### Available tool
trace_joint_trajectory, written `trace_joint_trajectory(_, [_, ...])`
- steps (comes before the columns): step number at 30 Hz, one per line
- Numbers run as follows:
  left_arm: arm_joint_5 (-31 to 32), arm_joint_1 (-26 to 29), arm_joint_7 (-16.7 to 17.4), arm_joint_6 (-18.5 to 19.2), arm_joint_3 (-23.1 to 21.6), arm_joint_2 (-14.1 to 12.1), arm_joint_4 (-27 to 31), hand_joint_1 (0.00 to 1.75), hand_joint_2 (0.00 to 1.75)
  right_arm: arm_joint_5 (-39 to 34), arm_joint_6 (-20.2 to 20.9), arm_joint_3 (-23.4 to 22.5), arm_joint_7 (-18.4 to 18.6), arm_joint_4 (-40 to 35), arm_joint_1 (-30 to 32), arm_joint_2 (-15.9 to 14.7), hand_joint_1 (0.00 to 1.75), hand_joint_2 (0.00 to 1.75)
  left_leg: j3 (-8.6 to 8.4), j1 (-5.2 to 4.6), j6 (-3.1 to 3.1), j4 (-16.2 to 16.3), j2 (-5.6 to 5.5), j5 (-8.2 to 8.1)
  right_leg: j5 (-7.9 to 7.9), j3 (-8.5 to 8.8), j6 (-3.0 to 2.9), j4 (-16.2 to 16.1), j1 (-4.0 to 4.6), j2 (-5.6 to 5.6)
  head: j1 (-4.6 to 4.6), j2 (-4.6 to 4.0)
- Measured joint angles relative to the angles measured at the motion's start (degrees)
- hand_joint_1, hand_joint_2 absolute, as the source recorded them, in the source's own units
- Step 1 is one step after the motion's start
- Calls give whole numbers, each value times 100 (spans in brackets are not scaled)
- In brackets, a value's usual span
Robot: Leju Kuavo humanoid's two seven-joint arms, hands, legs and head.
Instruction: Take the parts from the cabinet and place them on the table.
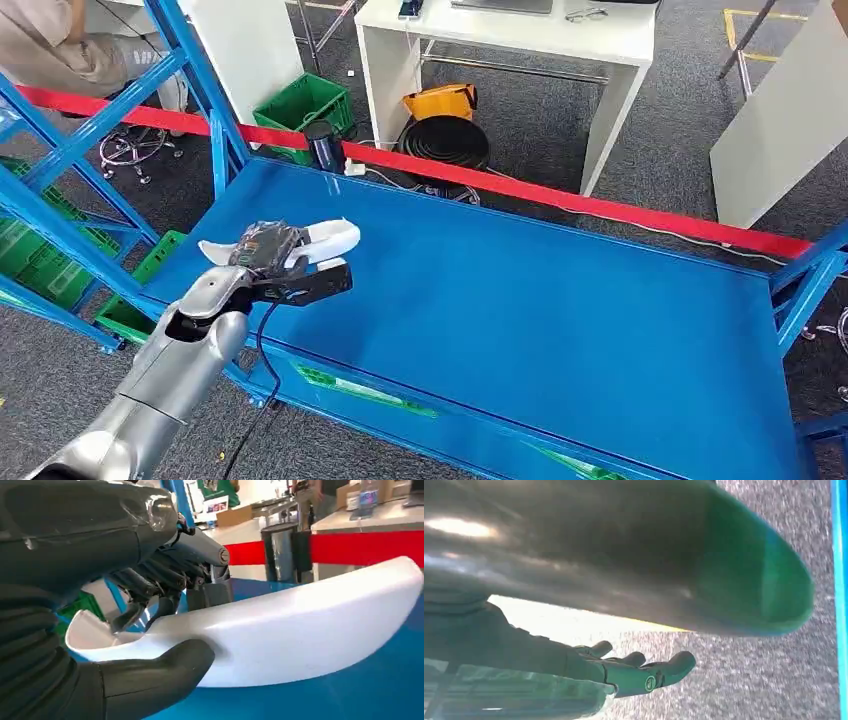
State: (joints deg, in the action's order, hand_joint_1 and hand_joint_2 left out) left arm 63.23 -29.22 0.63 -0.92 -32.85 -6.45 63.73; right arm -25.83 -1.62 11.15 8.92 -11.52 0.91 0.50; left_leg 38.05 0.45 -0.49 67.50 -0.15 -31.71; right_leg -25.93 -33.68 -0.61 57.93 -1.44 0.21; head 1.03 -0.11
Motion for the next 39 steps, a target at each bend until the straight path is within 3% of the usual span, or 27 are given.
trace_joint_trajectory(2, [0, 38, 0, 7, 6, -2, 0, 171, 175, 0, 0, -2, 0, 0, 9, 4, 0, 0, 421, 14, -22, 843, 2, -254, -2, -3, -2, 2, 10, 0, 2, 0])
trace_joint_trajectory(3, [-18, 49, 0, 7, 11, -4, -2, 175, 175, 2, 0, -4, 0, 0, 11, 4, 0, 0, 439, 14, -11, 847, 2, -176, -4, 5, -3, 3, 11, 2, 2, 0])
trace_joint_trajectory(4, [-48, 45, -13, 7, 15, -4, 0, 171, 175, 2, 0, -7, 0, 0, 9, 2, 0, 0, 333, 13, 7, 592, 3, 8, -5, 13, -3, 3, 14, 6, 2, 0])
trace_joint_trajectory(6, [-258, 39, -112, 70, 79, -7, 31, 175, 175, 9, 0, -7, 0, 0, -1, 2, 0, 0, -197, 9, 89, -499, 0, 563, -10, 45, -4, 1, 24, 24, 2, 0])
trace_joint_trajectory(7, [-375, 29, -168, 111, 122, -7, 48, 175, 175, 11, 0, -7, -4, 0, -1, 11, 0, 0, -387, -13, 154, -909, -9, 655, -10, 44, -4, -4, 19, 31, 0, 0])
trace_joint_trajectory(8, [-479, 23, -225, 149, 151, 0, 50, 175, 175, 15, 2, -9, -4, -2, -11, 20, 0, 0, -441, -45, 183, -1008, 1, 598, -14, 5, 19, 5, 86, 35, -13, 0])
trace_joint_trajectory(11, [-616, 26, -315, 214, 205, -2, 89, 175, 175, 26, 18, -9, -4, 0, 14, 28, 0, 0, -422, -80, 215, -1033, 1, 600, 28, 3, 100, -50, 41, 30, 4, 0])
trace_joint_trajectory(12, [-625, 22, -317, 214, 214, 2, 122, 175, 175, 26, 17, -9, -4, 0, 13, 26, 0, 0, -532, -5, 268, -1188, 13, 677, -4, -11, 128, -28, 59, 27, -6, 0])
trace_joint_trajectory(13, [-625, 21, -319, 219, 221, 13, 129, 175, 175, 26, 17, -9, -4, 0, 11, 17, 0, 0, -568, -27, 279, -1217, 27, 696, -73, -56, 118, 67, 64, 18, -13, 0])
trace_joint_trajectory(14, [-629, 12, -321, 229, 227, 11, 129, 175, 175, 26, 17, -7, -4, 0, 4, 24, 0, 0, -567, -24, 314, -1233, 36, 720, -260, -213, 74, 427, 58, 18, -18, 0])
trace_joint_trajectory(16, [-632, 44, -321, 234, 236, 13, 129, 175, 175, 26, 17, -9, -4, 0, 9, 11, 0, 0, -553, -42, 314, -1231, 38, 720, -608, -616, 44, 1308, 39, 15, -15, 0])
trace_joint_trajectory(17, [-632, 55, -321, 234, 236, 13, 129, 175, 175, 26, 17, -9, -4, 0, 22, 9, 0, 0, -548, -46, 314, -1226, 35, 720, -724, -812, 65, 1728, 41, 16, -20, 0])
trace_joint_trajectory(18, [-632, 59, -321, 234, 236, 15, 129, 175, 175, 26, 17, -9, -4, 0, 28, 4, 0, 0, -550, -46, 314, -1223, 29, 719, -708, -844, 108, 1783, 40, 16, -20, 0])
trace_joint_trajectory(19, [-632, 57, -323, 234, 236, 13, 129, 175, 175, 26, 17, -9, -4, 0, 27, 0, 0, 0, -552, -44, 308, -1213, 20, 715, -572, -717, 176, 1509, 36, 14, -22, 0])
trace_joint_trajectory(21, [-632, 53, -321, 234, 238, 15, 129, 175, 175, 26, 17, -9, -4, 0, 21, -13, 0, 0, -551, -39, 276, -1167, 6, 691, -171, -223, 293, 501, 13, 3, -22, 0])
trace_joint_trajectory(22, [-632, 53, -323, 234, 238, 13, 129, 175, 175, 26, 17, -9, -4, 0, 20, -20, 0, 0, -531, -43, 238, -1117, 2, 659, -58, 15, 267, -44, 4, -24, -24, 0])
trace_joint_trajectory(24, [-632, 52, -321, 236, 245, 9, 129, 175, 175, 26, 17, -9, -4, 0, 11, -17, 0, 0, -480, -88, 200, -1073, -10, 643, -26, 25, 156, -9, 32, -12, -8, 0])
trace_joint_trajectory(26, [-634, 57, -321, 238, 247, 9, 129, 173, 175, 26, 17, -9, -2, 0, 25, -20, 0, 0, -477, -67, 170, -1080, -7, 661, -23, 12, 119, -4, 63, -8, -13, 0])
trace_joint_trajectory(28, [-645, 57, -323, 236, 265, 7, 131, 175, 175, 26, 17, -9, -2, 0, 19, -20, 0, 0, -408, -43, 101, -996, -8, 568, 11, 36, 52, -40, -7, -4, -15, 0])
trace_joint_trajectory(30, [-765, 53, -384, 262, 282, 7, 133, 175, 175, 33, 20, -11, -4, 0, 11, -22, 0, 0, -137, -13, 35, -329, 4, 165, 13, 35, -19, -38, -5, -4, 0, 0])
trace_joint_trajectory(32, [-868, 84, -440, 317, 282, 0, 133, 175, 175, 39, 24, -9, -2, 0, 15, -18, 0, 0, 284, 10, -7, 579, 4, -204, 13, 25, -19, -35, 3, -5, 0, 0])
trace_joint_trajectory(33, [-964, 106, -501, 317, 282, 0, 133, 175, 175, 42, 24, -9, -2, 0, 19, -17, 0, 0, 438, 19, -16, 878, 6, -253, 13, 26, -19, -34, 6, -4, 0, 0])
trace_joint_trajectory(34, [-1041, 117, -544, 315, 284, 0, 133, 175, 175, 42, 24, -9, -2, 0, 20, -20, 0, 0, 408, 23, -11, 798, 6, -127, 12, 33, -18, -34, 5, -4, 0, 0])
trace_joint_trajectory(35, [-1114, 115, -581, 315, 286, 0, 138, 175, 175, 44, 26, -9, -2, 0, 17, -20, 0, 0, 237, 24, 3, 428, 8, 108, 11, 42, -17, -34, 5, -1, 2, 0])
trace_joint_trajectory(37, [-1292, 114, -653, 317, 299, 0, 187, 175, 175, 44, 24, -9, -2, 0, 7, -13, 0, 0, -303, 22, 64, -648, 6, 607, 9, 67, -13, -35, 8, 14, 2, 0])
trace_joint_trajectory(38, [-1426, 114, -708, 338, 310, 0, 220, 175, 175, 44, 24, -9, -2, 0, 3, -5, 0, 0, -464, 11, 102, -983, -2, 618, 9, 62, -11, -39, 9, 15, -4, 0])
trace_joint_trajectory(39, [-1531, 113, -748, 367, 319, 4, 243, 175, 175, 46, 24, -9, -2, 0, -5, 2, 0, 0, -500, -26, 121, -1050, 4, 571, 13, 28, 14, -33, 54, 15, -7, 0])
